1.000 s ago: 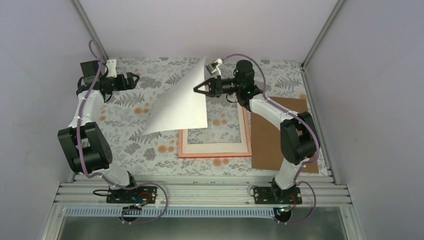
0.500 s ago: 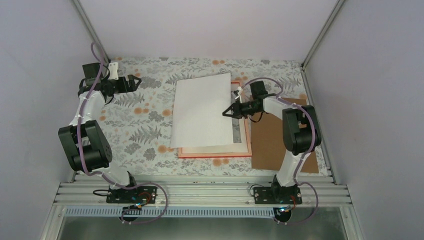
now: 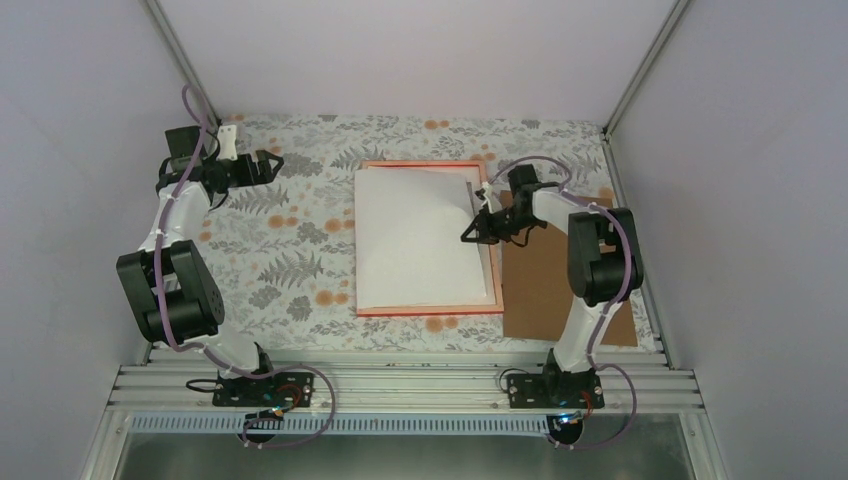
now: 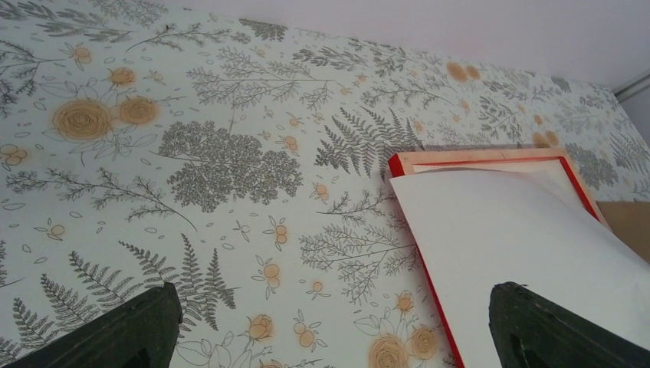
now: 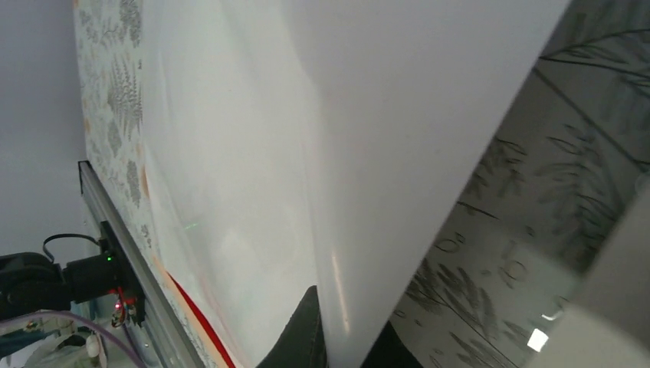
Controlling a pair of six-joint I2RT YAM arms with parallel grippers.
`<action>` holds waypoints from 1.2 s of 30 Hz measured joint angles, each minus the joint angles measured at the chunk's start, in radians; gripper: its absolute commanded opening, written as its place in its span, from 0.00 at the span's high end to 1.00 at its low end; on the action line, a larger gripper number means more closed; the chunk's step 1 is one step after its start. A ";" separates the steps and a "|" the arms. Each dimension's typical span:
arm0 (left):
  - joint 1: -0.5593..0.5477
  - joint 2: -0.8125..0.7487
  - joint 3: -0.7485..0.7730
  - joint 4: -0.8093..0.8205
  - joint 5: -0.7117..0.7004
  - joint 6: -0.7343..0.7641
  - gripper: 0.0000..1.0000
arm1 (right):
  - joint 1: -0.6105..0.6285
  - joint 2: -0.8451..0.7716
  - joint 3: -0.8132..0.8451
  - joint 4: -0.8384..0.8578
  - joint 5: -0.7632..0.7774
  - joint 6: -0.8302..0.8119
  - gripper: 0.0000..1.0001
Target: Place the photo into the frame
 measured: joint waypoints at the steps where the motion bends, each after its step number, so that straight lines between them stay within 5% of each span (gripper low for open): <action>1: 0.000 0.000 -0.001 0.000 0.000 0.000 0.00 | -0.009 -0.004 -0.001 -0.006 0.008 -0.003 0.96; 18: 0.000 0.036 -0.001 0.000 0.006 -0.001 0.00 | -0.055 -0.068 -0.031 -0.019 0.048 -0.014 0.96; 21: 0.000 0.037 -0.001 0.000 0.006 -0.002 0.00 | -0.055 -0.064 -0.032 -0.016 0.050 -0.009 0.86; 27: 0.000 0.037 -0.001 0.000 0.007 -0.004 0.00 | -0.055 -0.063 -0.033 -0.008 0.088 0.021 0.47; 36: 0.000 0.040 -0.001 0.000 0.007 -0.004 0.00 | -0.055 -0.097 -0.053 -0.014 0.168 0.030 0.31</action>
